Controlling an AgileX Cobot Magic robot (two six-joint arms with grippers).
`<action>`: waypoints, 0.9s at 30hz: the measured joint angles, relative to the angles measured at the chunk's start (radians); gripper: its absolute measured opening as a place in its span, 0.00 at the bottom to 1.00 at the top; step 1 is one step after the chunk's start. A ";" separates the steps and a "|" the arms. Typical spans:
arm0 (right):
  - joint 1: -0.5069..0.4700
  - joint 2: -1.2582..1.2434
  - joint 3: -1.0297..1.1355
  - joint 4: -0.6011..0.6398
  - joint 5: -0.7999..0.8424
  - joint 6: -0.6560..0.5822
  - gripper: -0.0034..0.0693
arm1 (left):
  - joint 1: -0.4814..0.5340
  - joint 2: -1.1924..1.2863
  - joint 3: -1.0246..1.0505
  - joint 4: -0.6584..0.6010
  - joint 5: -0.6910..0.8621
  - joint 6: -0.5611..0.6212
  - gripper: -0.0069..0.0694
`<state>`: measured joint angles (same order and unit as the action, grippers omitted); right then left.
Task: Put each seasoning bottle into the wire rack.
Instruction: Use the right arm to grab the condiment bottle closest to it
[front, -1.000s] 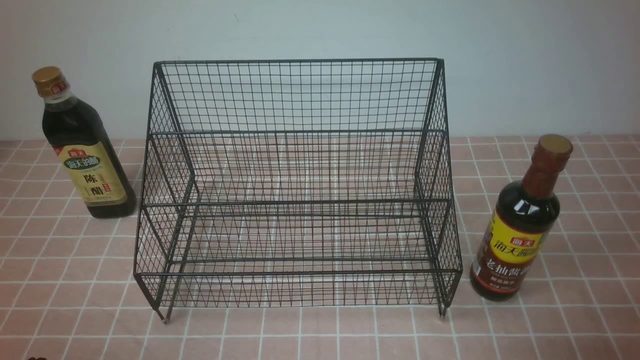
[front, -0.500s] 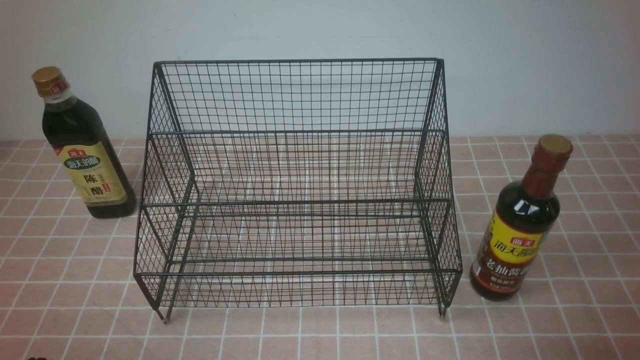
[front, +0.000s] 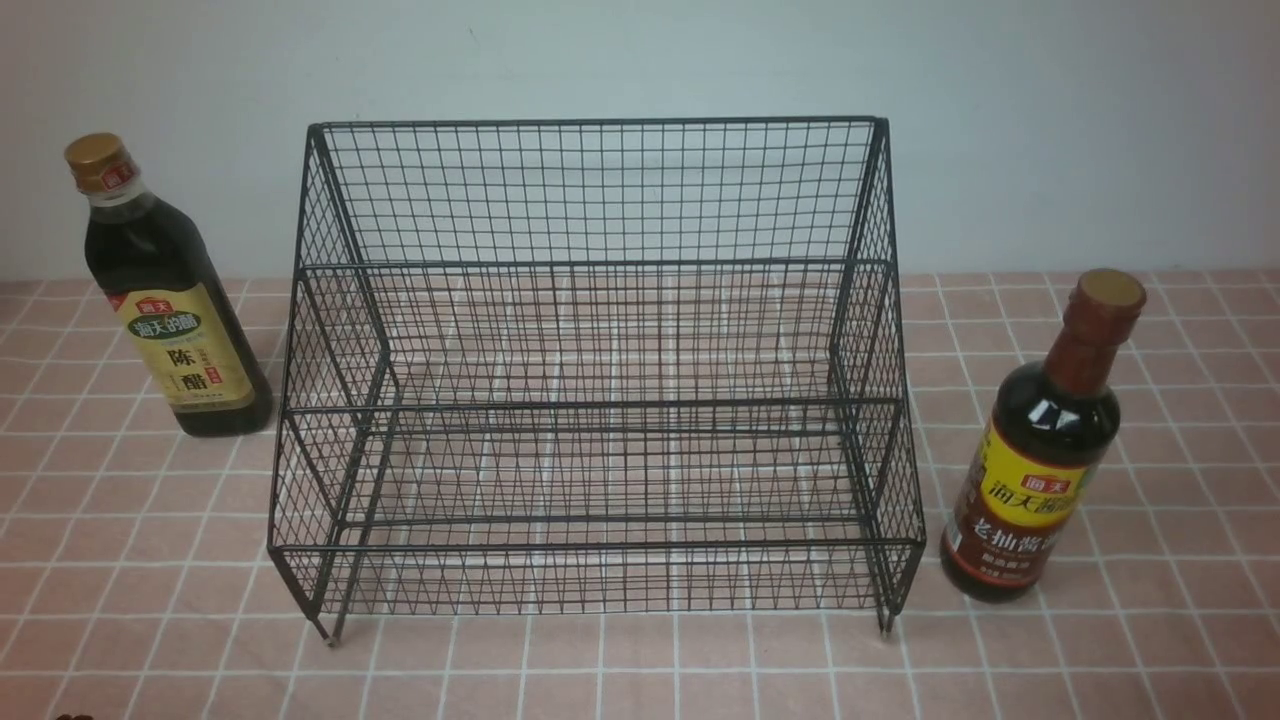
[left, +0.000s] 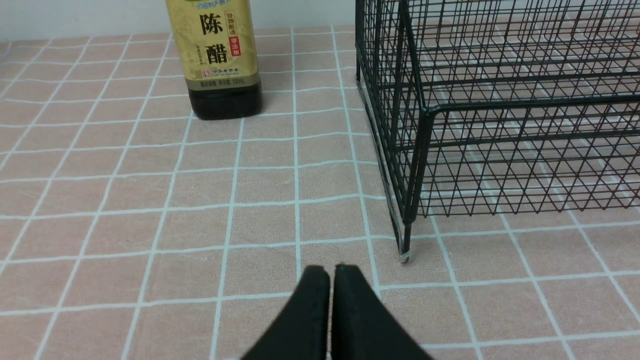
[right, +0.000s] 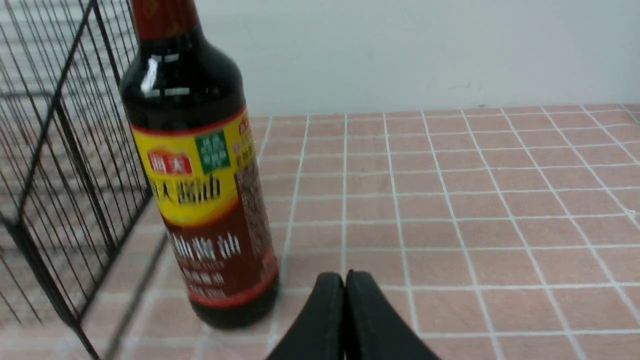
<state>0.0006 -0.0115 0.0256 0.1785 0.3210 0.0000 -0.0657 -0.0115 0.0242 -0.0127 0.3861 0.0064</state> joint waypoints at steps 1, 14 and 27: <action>0.000 0.000 0.001 0.042 -0.023 0.021 0.03 | 0.000 0.000 0.000 0.000 0.000 0.000 0.08; 0.000 0.000 0.001 0.630 -0.340 0.134 0.03 | 0.000 0.000 0.000 0.000 0.000 0.000 0.08; 0.000 0.090 -0.346 0.294 -0.254 -0.097 0.03 | 0.000 0.000 0.000 0.000 0.000 0.000 0.08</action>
<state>0.0006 0.0782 -0.3208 0.4729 0.0669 -0.0967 -0.0657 -0.0115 0.0242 -0.0127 0.3861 0.0064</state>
